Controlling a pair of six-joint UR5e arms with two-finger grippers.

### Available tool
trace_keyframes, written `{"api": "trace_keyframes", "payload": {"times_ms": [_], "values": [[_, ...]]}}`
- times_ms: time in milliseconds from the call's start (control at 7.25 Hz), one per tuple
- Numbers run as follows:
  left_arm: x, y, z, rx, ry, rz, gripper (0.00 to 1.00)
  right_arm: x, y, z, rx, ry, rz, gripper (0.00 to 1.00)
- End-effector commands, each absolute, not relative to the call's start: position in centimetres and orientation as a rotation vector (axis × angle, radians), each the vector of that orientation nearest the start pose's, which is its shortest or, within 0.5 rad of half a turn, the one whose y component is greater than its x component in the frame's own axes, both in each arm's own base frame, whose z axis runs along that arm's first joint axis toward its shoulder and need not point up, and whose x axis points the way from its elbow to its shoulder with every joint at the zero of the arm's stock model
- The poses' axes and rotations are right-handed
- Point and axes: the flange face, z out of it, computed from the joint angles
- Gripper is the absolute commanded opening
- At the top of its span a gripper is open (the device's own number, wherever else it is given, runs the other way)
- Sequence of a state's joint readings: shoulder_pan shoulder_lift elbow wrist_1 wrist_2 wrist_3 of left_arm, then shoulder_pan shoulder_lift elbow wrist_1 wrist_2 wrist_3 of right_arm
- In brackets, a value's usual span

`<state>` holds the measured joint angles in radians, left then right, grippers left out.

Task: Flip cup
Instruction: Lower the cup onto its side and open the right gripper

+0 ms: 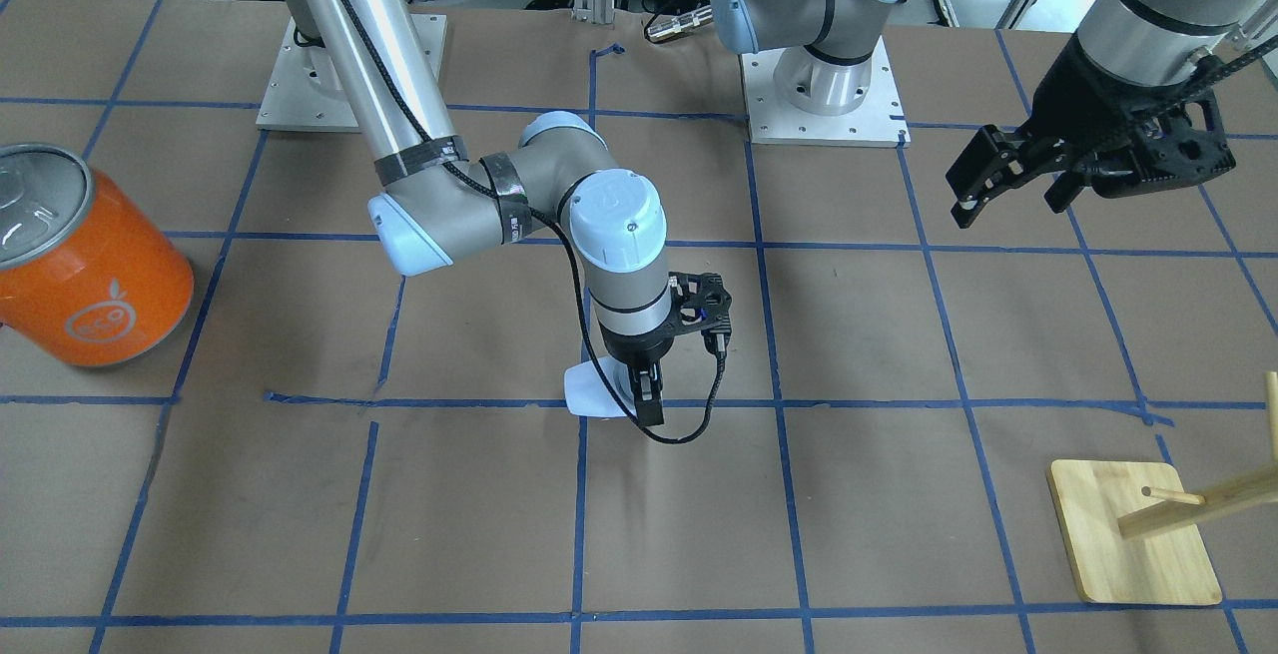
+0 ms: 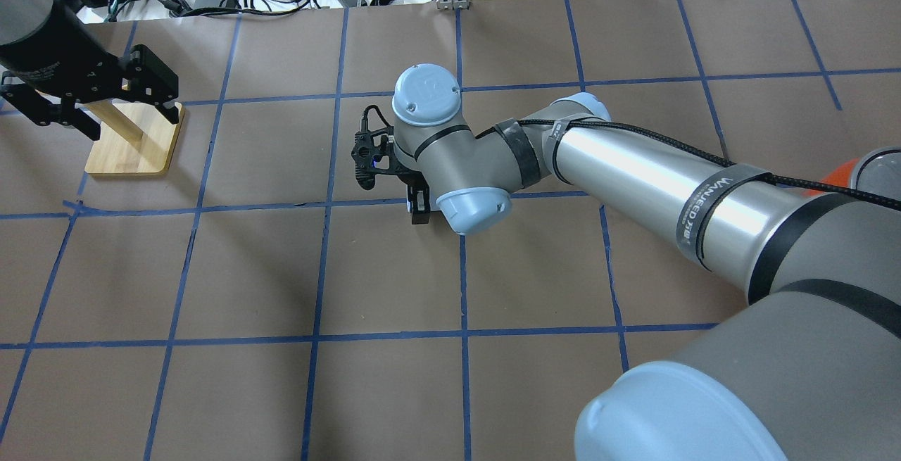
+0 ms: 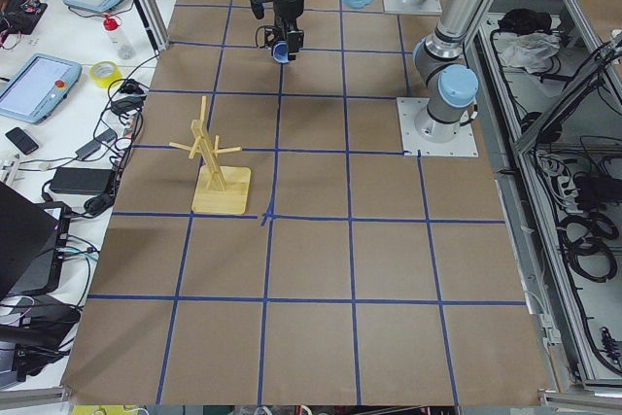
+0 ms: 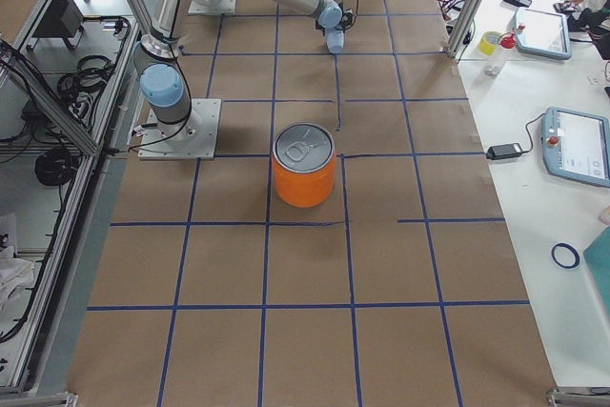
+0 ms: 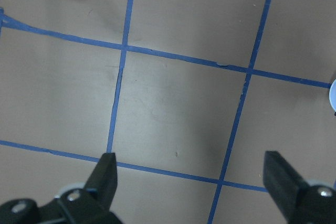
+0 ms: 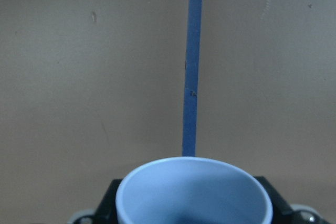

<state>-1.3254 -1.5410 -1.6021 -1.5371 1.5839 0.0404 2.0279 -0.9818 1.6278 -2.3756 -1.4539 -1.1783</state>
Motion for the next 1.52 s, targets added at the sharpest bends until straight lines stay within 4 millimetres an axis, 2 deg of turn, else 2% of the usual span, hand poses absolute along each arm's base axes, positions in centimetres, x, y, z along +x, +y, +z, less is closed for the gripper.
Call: {"api": "trace_keyframes", "payload": {"times_ms": [0,138,414,552,690,966,1241,1379], "values": [[-1.1,-50.0,49.1,-0.321,3.108,-0.049,1.0,42.6,-53.1,19.7,-2.244,2.066,-0.315,0.14],[-1.1,-50.0,49.1,-0.321,3.108,-0.049,1.0,42.6,-53.2,19.7,-2.241,2.069,-0.319,0.21],[-1.4,-49.9,49.3,-0.311,3.11,-0.055,1.0,42.4,-53.3,19.6,-2.232,2.076,-0.318,0.61],[-1.5,-50.0,49.4,-0.307,3.109,-0.057,1.0,42.4,-53.2,19.5,-2.232,2.077,-0.315,0.75],[-1.5,-50.1,49.3,-0.307,3.109,-0.054,1.0,42.2,-53.4,19.7,-2.247,2.076,-0.317,0.96],[-1.5,-50.2,49.3,-0.307,3.111,-0.052,1.0,41.2,-54.3,21.0,-2.214,2.105,-0.35,1.0],[-1.6,-50.2,49.2,-0.304,3.11,-0.05,1.0,40.0,-54.3,25.2,-2.148,2.179,-0.392,1.0],[-1.6,-50.2,49.3,-0.304,3.11,-0.05,1.0,38.3,-54.6,27.1,-2.085,2.236,-0.383,1.0]]}}
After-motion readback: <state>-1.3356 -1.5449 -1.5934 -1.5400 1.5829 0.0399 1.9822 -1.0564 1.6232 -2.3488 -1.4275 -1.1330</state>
